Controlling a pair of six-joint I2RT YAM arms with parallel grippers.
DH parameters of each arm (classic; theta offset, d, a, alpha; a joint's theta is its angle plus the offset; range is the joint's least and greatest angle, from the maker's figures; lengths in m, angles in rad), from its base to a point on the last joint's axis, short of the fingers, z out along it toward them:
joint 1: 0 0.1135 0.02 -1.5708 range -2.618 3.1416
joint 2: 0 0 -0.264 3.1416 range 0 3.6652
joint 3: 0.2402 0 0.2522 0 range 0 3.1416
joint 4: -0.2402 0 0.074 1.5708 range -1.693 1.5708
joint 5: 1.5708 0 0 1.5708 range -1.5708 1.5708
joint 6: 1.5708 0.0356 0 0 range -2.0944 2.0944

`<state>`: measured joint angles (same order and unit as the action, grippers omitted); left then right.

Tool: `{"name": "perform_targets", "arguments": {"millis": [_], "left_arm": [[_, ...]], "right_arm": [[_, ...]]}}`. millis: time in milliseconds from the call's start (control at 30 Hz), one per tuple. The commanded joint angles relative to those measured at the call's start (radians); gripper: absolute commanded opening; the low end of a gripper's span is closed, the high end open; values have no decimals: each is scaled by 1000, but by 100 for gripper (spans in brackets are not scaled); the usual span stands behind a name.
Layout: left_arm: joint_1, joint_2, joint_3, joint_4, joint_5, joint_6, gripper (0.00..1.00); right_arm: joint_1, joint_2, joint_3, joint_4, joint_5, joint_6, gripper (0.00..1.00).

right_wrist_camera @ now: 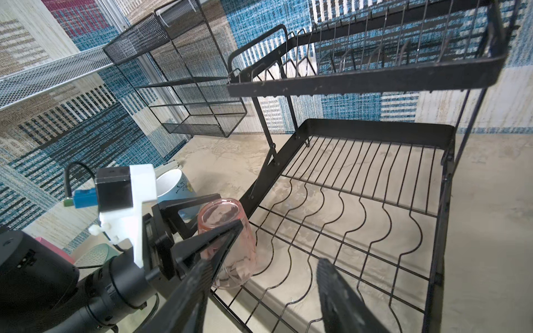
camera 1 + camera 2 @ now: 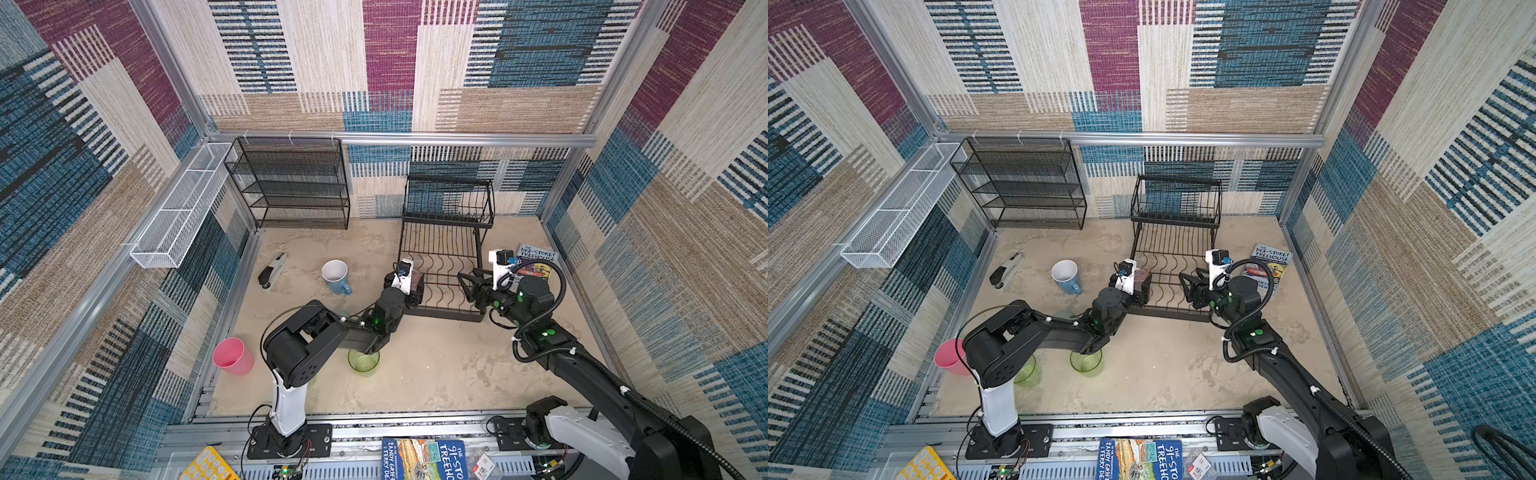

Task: Load cups into a dish rack
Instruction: Place the cup upside down at the dish rack.

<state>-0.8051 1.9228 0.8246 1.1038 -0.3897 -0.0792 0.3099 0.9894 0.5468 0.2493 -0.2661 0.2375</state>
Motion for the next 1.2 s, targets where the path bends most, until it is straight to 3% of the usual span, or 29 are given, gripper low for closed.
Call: {"name": "perform_targets", "arguments": {"millis": [0, 333, 1167], "left_arm": [[2, 14, -17, 134, -11, 31, 54], [1, 31, -60, 211, 20, 34, 54], [4, -58, -113, 72, 94, -4, 55]], "right_arm": [[0, 5, -3, 64, -18, -6, 61], [0, -7, -15, 74, -22, -15, 62], [0, 8, -20, 93, -23, -4, 63]]}}
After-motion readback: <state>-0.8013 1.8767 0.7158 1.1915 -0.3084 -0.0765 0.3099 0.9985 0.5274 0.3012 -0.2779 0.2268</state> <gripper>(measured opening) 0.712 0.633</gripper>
